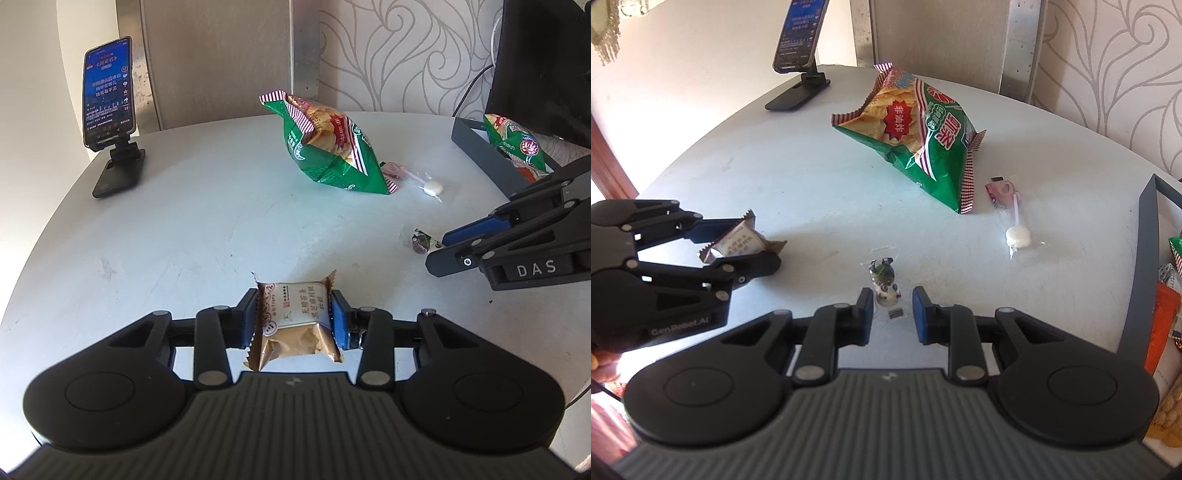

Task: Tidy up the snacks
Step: 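Grasp the clear-wrapped candy with the right gripper while the left lifts the pastry packet, then carry the pastry packet and clear-wrapped candy over the tray with both grippers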

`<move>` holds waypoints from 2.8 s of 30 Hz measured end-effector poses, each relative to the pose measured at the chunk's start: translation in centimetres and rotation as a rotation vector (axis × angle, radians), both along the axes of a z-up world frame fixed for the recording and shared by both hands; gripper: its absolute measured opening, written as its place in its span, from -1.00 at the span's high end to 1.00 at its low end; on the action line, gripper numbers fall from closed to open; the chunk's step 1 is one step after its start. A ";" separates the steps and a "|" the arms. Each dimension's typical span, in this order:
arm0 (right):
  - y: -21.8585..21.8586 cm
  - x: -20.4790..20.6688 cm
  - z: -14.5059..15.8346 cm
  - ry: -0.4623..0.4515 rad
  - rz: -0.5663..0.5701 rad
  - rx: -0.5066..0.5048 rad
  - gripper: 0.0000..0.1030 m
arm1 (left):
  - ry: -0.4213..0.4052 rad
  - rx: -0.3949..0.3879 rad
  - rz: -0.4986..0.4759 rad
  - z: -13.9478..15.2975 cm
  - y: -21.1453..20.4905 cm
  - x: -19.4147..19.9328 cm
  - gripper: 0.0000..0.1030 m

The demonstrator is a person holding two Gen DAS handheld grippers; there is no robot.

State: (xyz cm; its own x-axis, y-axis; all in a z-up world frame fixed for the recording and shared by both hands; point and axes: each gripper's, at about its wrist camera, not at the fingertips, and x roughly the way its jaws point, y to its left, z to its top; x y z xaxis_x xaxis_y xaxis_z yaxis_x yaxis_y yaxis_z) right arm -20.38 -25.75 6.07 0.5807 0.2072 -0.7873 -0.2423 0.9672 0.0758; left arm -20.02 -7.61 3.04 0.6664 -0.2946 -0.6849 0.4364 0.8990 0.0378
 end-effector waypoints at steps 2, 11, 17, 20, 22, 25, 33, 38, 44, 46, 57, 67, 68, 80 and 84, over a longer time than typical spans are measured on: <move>0.0 -0.4 0.2 -0.003 -0.006 0.007 0.50 | -0.003 0.000 0.002 0.1 0.0 -0.2 0.11; -0.5 -2.2 1.3 -0.028 -0.039 0.045 0.50 | -0.001 0.004 -0.019 0.2 -0.4 -0.4 0.11; -0.7 -3.5 2.1 -0.049 -0.061 0.058 0.50 | -0.001 0.004 -0.031 0.2 -0.9 -0.1 0.11; -0.9 -4.1 2.5 -0.059 -0.072 0.062 0.50 | -0.002 0.002 -0.046 0.3 -1.4 -0.2 0.11; -1.1 -4.4 2.7 -0.066 -0.079 0.063 0.50 | -0.004 0.001 -0.058 0.3 -1.8 -0.3 0.11; -1.3 -5.0 3.1 -0.073 -0.091 0.063 0.50 | -0.001 -0.004 -0.078 0.4 -2.5 -0.4 0.11; -2.3 -6.6 3.8 -0.087 -0.132 0.066 0.50 | 0.001 -0.009 -0.124 0.3 -4.4 -0.8 0.11; -3.4 -7.4 4.1 -0.096 -0.162 0.072 0.50 | 0.000 -0.010 -0.156 0.4 -5.7 -1.0 0.11; -4.4 -8.4 4.5 -0.107 -0.198 0.075 0.51 | -0.002 -0.008 -0.196 0.6 -7.1 -1.4 0.11; -4.9 -8.8 4.6 -0.111 -0.213 0.074 0.51 | -0.003 -0.007 -0.206 0.7 -7.6 -1.6 0.11; -7.3 -10.3 5.0 -0.130 -0.289 0.064 0.51 | -0.024 -0.013 -0.276 1.7 -10.9 -2.1 0.10; -10.0 -11.9 5.8 -0.152 -0.374 0.039 0.51 | -0.061 -0.030 -0.366 3.0 -15.4 -3.0 0.10; -10.3 -12.1 5.9 -0.154 -0.384 0.038 0.50 | -0.064 -0.031 -0.374 3.1 -15.8 -3.1 0.10; -13.8 -13.7 6.1 -0.158 -0.474 0.023 0.50 | -0.070 -0.055 -0.460 3.8 -20.8 -3.7 0.09; -14.6 -14.1 6.0 -0.158 -0.495 0.018 0.50 | -0.069 -0.059 -0.484 3.7 -22.3 -3.8 0.09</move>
